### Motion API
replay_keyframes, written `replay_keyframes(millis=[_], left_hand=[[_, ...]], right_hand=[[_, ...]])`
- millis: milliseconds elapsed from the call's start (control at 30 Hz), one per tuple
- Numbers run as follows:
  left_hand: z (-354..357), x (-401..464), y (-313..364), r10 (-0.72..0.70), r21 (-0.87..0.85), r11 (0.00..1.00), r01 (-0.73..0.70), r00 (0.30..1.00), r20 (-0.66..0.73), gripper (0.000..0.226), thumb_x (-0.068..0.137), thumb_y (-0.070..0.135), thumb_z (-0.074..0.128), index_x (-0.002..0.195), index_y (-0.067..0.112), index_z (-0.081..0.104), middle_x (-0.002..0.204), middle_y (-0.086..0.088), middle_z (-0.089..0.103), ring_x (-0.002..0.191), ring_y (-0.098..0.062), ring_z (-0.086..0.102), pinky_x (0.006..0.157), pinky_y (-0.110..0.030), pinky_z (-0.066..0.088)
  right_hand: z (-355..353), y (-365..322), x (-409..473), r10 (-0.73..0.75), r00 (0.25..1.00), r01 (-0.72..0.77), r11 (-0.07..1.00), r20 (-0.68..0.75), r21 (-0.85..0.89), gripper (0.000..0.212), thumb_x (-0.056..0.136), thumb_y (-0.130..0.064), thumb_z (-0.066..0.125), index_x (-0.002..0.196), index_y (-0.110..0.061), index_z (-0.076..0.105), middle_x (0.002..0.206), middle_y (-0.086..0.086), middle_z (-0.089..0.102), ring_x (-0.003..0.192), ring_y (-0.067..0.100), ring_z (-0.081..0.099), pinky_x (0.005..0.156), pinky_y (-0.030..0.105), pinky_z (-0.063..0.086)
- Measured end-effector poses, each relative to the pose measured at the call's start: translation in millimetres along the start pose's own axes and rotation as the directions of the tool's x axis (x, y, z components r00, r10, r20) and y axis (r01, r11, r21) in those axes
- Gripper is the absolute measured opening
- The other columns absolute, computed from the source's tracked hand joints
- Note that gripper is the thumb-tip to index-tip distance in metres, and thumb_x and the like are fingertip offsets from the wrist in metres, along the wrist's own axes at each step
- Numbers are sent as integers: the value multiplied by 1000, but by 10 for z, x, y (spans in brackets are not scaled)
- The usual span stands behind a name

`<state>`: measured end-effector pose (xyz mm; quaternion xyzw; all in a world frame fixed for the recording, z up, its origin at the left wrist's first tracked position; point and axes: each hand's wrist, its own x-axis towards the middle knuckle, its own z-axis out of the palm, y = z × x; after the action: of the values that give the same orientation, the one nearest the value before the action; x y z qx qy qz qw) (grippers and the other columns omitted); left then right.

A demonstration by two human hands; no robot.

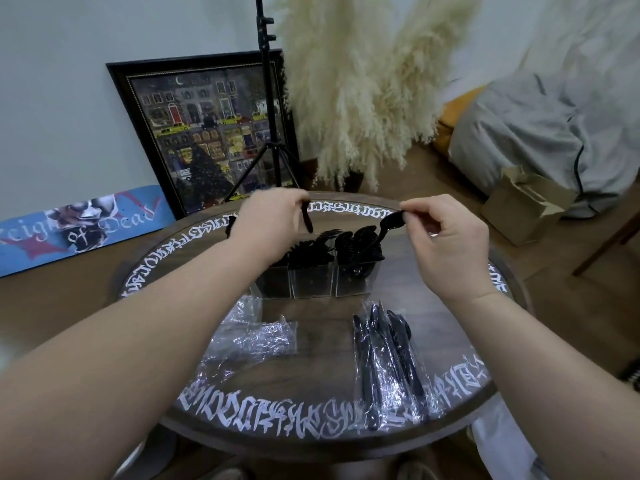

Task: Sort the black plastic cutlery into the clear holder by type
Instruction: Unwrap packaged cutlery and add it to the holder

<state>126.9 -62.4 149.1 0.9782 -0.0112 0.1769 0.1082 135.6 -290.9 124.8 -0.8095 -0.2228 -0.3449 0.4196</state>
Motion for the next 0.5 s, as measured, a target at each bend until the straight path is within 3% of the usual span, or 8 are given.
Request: replay_keyframes(millis=[67,167,400,500], left_hand=[[-154,28,18,24,-8,1000,-25,996,-90,35,99,15,43,131,16,58,123,-9,65,110,-29,61,94,-36,46],[-226,33,70,57,30,998,-55,996,-65,35,100,15,41,131,17,58,120,-8,67,106,-28,62,92,-37,48],[194,-7,-66,-32,137,991,-4,967,254,33,94,6,43,118,14,64,113,-11,67,100,-32,61,83,-42,52],[354,-48,-98,-65,167,986,-3,915,399,32,98,16,39,121,10,59,119,-11,63,105,-32,58,87,-43,50]], right_hand=[[36,12,1,8,1000,-8,1000,2,1,12,85,-3,64,92,-9,72,86,-7,62,79,6,58,75,15,48],[109,-14,-24,29,1000,-29,1000,10,11,12,85,-3,64,91,-10,72,86,-8,62,80,5,58,75,16,48],[156,-76,-79,-7,999,7,1000,41,-13,13,84,-3,64,91,-10,72,85,0,66,79,7,58,73,19,47],[137,-44,-59,-19,999,20,1000,48,-24,14,85,-2,63,92,-9,72,86,1,67,80,4,56,75,11,45]])
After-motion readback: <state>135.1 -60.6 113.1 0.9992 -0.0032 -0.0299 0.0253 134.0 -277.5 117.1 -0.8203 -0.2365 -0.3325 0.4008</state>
